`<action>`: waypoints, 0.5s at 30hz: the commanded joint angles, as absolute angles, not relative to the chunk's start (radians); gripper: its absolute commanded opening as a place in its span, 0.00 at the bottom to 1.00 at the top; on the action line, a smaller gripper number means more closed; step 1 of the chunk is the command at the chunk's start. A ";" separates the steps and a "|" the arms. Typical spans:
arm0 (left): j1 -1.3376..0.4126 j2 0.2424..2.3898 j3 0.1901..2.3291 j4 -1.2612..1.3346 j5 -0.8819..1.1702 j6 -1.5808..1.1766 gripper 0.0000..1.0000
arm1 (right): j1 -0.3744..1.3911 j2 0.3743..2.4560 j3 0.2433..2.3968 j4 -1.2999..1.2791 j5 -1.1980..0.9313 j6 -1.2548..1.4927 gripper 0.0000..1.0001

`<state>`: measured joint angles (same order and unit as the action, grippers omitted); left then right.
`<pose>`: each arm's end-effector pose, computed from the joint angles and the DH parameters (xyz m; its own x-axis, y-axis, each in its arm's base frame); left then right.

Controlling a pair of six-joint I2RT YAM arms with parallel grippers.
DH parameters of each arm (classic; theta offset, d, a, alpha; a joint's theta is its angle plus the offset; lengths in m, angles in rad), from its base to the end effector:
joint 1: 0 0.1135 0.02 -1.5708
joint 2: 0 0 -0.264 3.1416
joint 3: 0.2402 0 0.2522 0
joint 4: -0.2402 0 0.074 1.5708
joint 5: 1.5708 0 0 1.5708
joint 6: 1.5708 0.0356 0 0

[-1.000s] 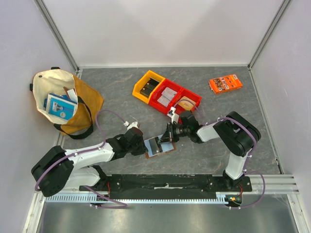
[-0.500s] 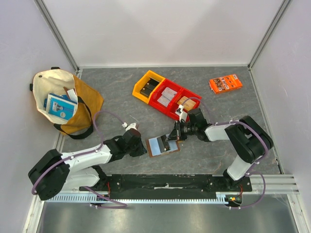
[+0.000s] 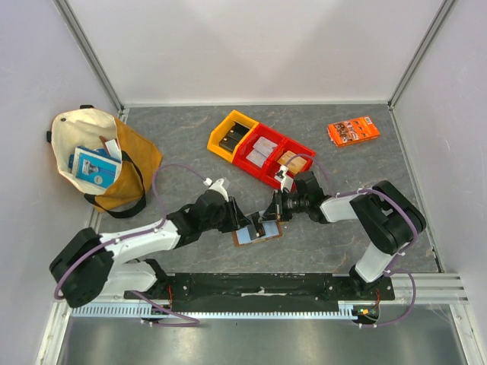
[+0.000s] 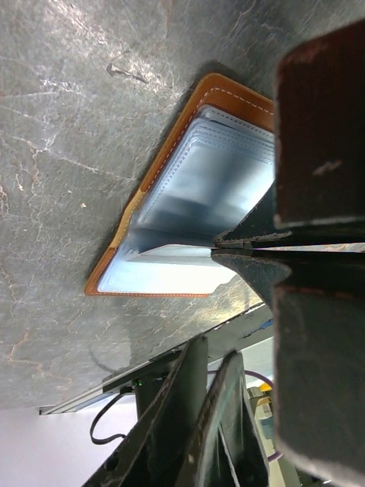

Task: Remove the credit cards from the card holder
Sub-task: Remove the credit card from the card holder.

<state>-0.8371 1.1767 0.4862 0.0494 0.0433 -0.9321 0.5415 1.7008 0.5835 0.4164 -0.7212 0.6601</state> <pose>0.1552 -0.1745 0.1820 -0.8531 -0.2516 -0.4570 0.1347 0.7401 -0.6589 0.2385 0.1709 0.1164 -0.9391 -0.0274 -0.3426 -0.3085 0.5067 0.8050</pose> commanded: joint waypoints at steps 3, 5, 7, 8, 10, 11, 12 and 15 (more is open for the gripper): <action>-0.833 1.313 0.523 0.100 0.071 -0.905 0.27 | 0.546 1.698 0.569 0.459 -0.715 0.667 0.00; -0.831 1.344 0.532 0.043 0.057 -0.923 0.21 | 0.546 1.697 0.568 0.459 -0.716 0.667 0.00; -0.833 1.364 0.535 -0.024 0.038 -0.937 0.13 | 0.546 1.690 0.569 0.450 -0.713 0.660 0.00; -0.833 1.365 0.529 -0.032 0.034 -0.945 0.11 | 0.546 1.686 0.571 0.442 -0.710 0.654 0.00; -0.833 1.364 0.499 -0.038 0.019 -0.960 0.10 | 0.545 1.674 0.578 0.404 -0.693 0.635 0.00; -0.834 1.361 0.483 -0.041 0.015 -0.963 0.09 | 0.542 1.664 0.583 0.384 -0.684 0.620 0.00; -0.831 1.358 0.477 -0.044 0.011 -0.965 0.09 | 0.538 1.657 0.587 0.361 -0.674 0.609 0.00; -0.830 1.351 0.456 -0.067 0.005 -0.968 0.08 | 0.522 1.629 0.595 0.299 -0.649 0.581 0.00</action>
<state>-0.8371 1.3613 0.4973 -0.0002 0.0505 -0.9459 0.5400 1.6836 0.5781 0.3874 -0.6991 0.6449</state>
